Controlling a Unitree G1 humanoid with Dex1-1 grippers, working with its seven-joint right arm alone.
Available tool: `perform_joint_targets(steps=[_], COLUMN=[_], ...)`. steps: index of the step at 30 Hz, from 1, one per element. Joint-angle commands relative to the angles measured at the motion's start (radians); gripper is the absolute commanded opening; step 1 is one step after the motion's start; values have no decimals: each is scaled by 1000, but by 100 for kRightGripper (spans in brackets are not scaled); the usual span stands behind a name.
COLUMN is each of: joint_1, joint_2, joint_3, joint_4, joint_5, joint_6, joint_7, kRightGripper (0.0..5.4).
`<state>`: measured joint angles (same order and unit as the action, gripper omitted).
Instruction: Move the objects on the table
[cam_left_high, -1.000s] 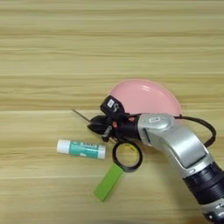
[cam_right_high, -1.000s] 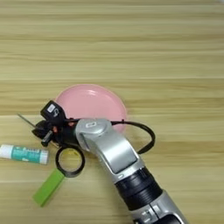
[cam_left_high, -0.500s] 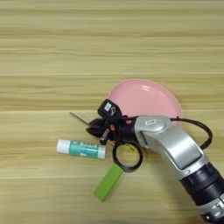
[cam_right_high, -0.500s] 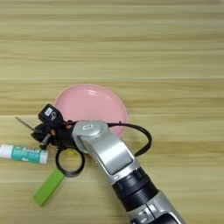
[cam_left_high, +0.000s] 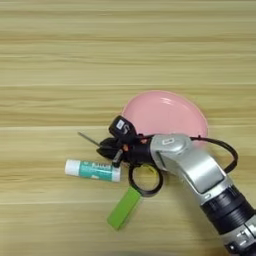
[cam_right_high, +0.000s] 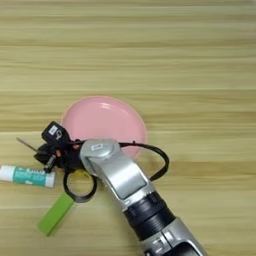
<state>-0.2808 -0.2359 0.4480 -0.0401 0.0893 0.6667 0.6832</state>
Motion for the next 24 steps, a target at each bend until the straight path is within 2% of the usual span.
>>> perform_joint_targets(steps=[1, 24], joint_1=[-61, -52], joint_2=[7, 12], joint_3=[-17, -15], joint_4=[-8, 17], joint_5=[-11, -29], joint_6=[-46, -62], joint_7=[-11, 7], kRightGripper=[80, 80])
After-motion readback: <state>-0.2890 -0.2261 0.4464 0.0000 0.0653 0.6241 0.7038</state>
